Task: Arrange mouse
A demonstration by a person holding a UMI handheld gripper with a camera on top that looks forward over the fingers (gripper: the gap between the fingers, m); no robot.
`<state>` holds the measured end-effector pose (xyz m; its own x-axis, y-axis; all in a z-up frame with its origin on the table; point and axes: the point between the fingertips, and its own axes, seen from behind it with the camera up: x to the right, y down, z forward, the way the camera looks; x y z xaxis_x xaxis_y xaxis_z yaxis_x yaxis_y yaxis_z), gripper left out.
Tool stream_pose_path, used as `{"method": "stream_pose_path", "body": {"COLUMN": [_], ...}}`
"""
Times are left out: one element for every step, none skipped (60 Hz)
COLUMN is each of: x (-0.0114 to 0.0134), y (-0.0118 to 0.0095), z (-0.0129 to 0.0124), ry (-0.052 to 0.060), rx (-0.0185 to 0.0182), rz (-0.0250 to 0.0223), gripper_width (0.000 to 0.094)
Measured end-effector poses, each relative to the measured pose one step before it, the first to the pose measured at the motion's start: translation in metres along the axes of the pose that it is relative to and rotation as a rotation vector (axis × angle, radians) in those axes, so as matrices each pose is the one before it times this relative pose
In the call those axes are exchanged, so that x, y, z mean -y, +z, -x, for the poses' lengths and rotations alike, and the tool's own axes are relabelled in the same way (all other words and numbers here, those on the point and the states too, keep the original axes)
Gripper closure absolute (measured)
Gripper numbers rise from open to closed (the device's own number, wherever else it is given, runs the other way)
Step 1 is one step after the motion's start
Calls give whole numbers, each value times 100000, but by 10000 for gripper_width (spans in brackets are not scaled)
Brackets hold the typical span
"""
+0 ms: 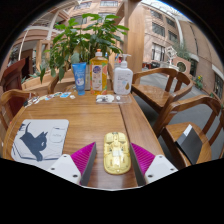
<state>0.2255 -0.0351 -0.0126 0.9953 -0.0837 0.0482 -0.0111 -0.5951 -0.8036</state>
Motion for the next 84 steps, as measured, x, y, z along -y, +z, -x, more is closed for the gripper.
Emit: {"method": "stream_pose_path", "body": {"x": [59, -8, 0, 21, 72, 47, 11, 67, 79, 59, 17, 7, 18, 33, -14, -29, 26, 61, 21, -55, 31, 66, -1, 50, -37, 12, 92, 151, 256, 428, 614, 707, 702, 815, 1024, 1154, 1215, 1380, 1186, 1335, 1317, 1269, 1220, 1176, 1287, 1056, 903, 732, 571, 473, 269, 90, -418, -79, -87, -559, -699, -878, -1003, -1735, -919, -1110, -1192, -1104, -1025, -922, -1229, -1389, -683, -699, -630, -568, -577, -544, -483, -493, -503, -381, -354, -334, -316, -314, -206, 276], "y": [109, 14, 23, 7, 58, 52, 192, 48, 59, 48, 29, 15, 23, -2, -24, -36, -19, 1, -4, -118, 63, 52, 27, 9, -24, -26, -86, -112, -169, -214, -265, -439, -338, -375, -443, -501, -524, -392, -643, -573, -555, -540, -522, -471, -329, -97, -337, -263, -190, -161, -72, -1, -402, 288, 277, 286, 320, 366, 337, 385, 421, 379, 432, 451, 433, 398, 541, 769, 47, 233, 252, 228, 189, 182, 168, 359, 256, 176, 181, 131, 136, 100, 41, -112], "z": [288, 230, 201, 167, 85, 0, 92, 44, 50, 174, 253, 152, -96, -24, 28, 8, 23, 37, 38, 49, 36, 8, -5, -47, -100, -93, -115, -154, -196, -185, -174, -250, -200, -208, -212, -130, -43, 67, 101, 226, 307, 390, 519, 603, 742, 722, 883, 871, 954, 1016, 999, 1002, 1415, 812, 929, 979, 961, 936, 924, 1153, 786, 695, 679, 627, 563, 503, 496, 333, 572, 335, 287, 301, 263, 251, 223, -312, 460, 158, 87, 85, 74, 11, -1, -151], "ry": [497, 758, 595, 318, -209, -506, -499, -430, -285, -235, -121, -51, -432, -811, -1034, -1060, -728, -263, 159, 690, 701, 923, 647, 470, 97, -333, -493, -553, -530, -471, -128, 52, -52, 15, 472, 802, 783, 629, 852, 826, 765, 520, 318, 308, 449, 205, 256, 160, 75, 55, -72, -216, -37, -349, -263, -242, -149, -60, 124, 108, 196, 107, 54, 33, -19, -189, -635, -1028, -926, -674, -363, -216, -158, 22, 222, 240, 636, 478, 461, 524, 470, 502, 511, 187], "rx": [711, 736, 584, 498, 239, -177, 33, -187, -100, 379, 659, 365, -338, -278, -334, -301, -207, -72, -3, 82, 11, -103, -107, -263, -585, -673, -763, -929, -1018, -935, -883, -668, -860, -891, -843, -584, -259, 23, 233, 238, 327, 354, 599, 846, 968, 1062, 1441, 1537, 1532, 1453, 1422, 1439, 1192, 1477, 1289, 1313, 1323, 1358, 1299, 1039, 1040, 1117, 989, 737, 499, 282, 330, 116, -500, -272, -211, -147, -71, 25, 49, 528, -275, -18, -24, -29, -71, -246, -286, 111], "rz": [360, 368, 228, 70, -140, -4, -109, -22, -140, -147, -35, -116, -364, -170, -23, 118, 57, -102, 69, 113, 110, -179, 118, -151, 165, 67, -185, -372, -577, -978, -1472, -1449, -1386, -1385, -1892, -2300, -2337, -2150, -2669, -2548, -2470, -2274, -2094, -2050, -1934, -1549, -1446, -1162, -1006, -809, -506, -165, -1055, 1010, 1056, 1210, 1562, 1874, 2081, 1746, 2379, 2745, 2599, 2225, 1831, 1464, 1596, 1496, 1548, 1408, 1166, 1056, 1216, 1180, 1122, 1244, 515, 971, 1040, 1026, 1113, 1149, 880, -47], "gripper_width": [302, 328, 346, 359, 363, 362, 362, 369, 388, 425, 460, 459, 471, 483, 499, 507, 518, 534, 539, 542, 558, 569, 581, 585, 585, 585, 586, 586, 586, 585, 584, 585, 584, 584, 584, 585, 585, 586, 585, 584, 585, 585, 586, 585, 586, 585, 587, 586, 587, 586, 585, 587, 587, 588, 587, 587, 588, 588, 588, 588, 588, 588, 589, 588, 587, 588, 586, 585, 585, 583, 581, 581, 563, 562, 550, 537, 525, 514, 503, 494, 483, 474, 460, 454]}}
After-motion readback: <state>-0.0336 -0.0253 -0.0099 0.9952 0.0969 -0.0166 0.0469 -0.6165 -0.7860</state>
